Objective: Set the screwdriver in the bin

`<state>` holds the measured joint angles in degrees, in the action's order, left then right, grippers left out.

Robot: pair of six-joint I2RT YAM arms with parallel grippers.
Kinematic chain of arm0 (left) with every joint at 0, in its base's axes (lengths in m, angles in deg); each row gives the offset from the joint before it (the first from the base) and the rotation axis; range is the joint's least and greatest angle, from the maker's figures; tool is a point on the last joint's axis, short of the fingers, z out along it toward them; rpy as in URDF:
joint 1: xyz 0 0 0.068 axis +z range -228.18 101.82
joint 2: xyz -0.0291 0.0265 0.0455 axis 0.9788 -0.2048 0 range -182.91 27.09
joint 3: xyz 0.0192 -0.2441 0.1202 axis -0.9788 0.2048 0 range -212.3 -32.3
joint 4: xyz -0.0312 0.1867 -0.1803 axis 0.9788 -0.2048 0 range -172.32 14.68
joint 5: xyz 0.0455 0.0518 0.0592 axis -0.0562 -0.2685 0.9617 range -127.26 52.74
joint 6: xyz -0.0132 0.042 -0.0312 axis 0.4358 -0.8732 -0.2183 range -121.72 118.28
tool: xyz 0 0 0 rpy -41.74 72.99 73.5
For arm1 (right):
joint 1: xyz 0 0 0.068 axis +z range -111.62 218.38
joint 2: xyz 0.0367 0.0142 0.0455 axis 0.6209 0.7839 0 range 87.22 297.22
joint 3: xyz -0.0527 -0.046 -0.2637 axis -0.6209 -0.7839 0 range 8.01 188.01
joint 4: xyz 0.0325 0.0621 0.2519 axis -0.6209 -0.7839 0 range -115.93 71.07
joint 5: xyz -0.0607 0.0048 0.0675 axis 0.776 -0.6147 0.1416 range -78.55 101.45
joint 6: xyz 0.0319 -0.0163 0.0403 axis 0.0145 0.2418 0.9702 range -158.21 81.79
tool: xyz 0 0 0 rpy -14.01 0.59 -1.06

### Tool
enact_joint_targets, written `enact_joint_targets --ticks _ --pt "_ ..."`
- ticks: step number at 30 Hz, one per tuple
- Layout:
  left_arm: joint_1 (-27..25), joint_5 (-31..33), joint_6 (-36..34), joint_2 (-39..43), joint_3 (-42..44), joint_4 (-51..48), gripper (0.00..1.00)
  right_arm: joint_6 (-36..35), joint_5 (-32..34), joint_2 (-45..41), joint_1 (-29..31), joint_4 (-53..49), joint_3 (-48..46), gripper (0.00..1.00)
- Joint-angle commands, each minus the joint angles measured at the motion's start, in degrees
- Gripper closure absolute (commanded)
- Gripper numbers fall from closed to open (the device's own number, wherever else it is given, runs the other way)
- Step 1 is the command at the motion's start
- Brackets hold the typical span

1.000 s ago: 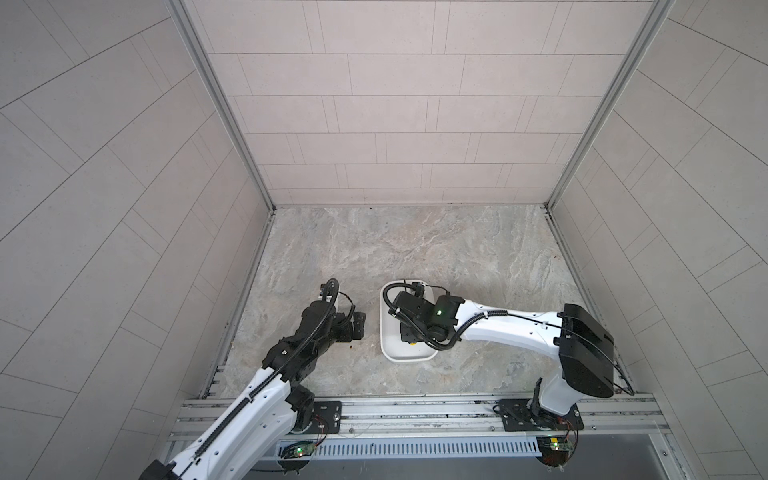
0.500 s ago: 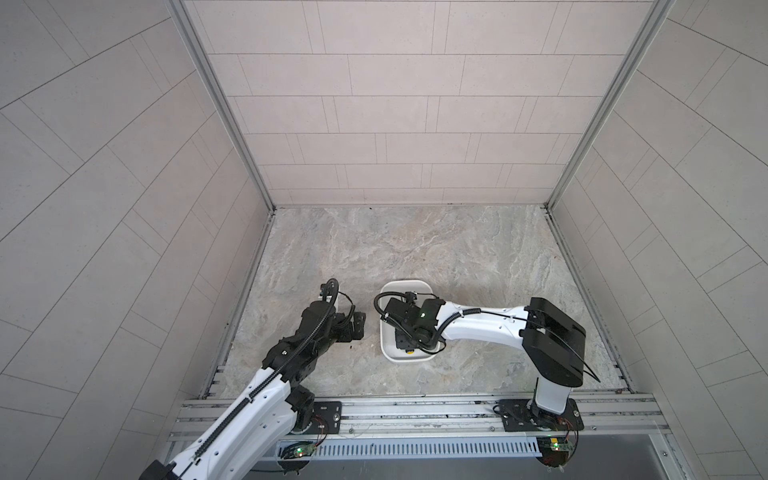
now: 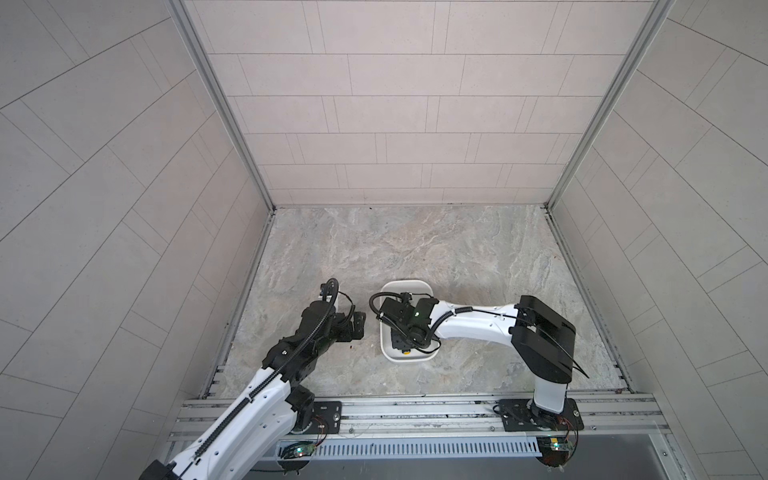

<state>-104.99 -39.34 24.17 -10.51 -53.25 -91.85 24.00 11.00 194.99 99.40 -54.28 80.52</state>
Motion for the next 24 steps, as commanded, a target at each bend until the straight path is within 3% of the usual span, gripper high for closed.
enact_joint_targets --ticks 1,17,23,24 --pt "-0.2 0.5 -0.6 0.0 0.6 0.5 0.00 0.3 0.7 1.5 0.2 -2.2 1.1 0.69" --pt "-0.2 0.4 -0.6 0.4 0.7 0.1 0.00 -8.7 2.6 -4.8 -0.6 -14.4 7.3 0.58" --pt "-0.3 2.8 -0.5 0.7 0.1 -0.4 0.00 -19.2 0.3 -13.5 -3.9 -15.8 6.4 0.57" --pt "-0.2 4.0 -0.7 0.7 -0.2 -0.7 0.00 -22.2 1.9 -16.0 -4.5 -14.8 5.4 0.48"
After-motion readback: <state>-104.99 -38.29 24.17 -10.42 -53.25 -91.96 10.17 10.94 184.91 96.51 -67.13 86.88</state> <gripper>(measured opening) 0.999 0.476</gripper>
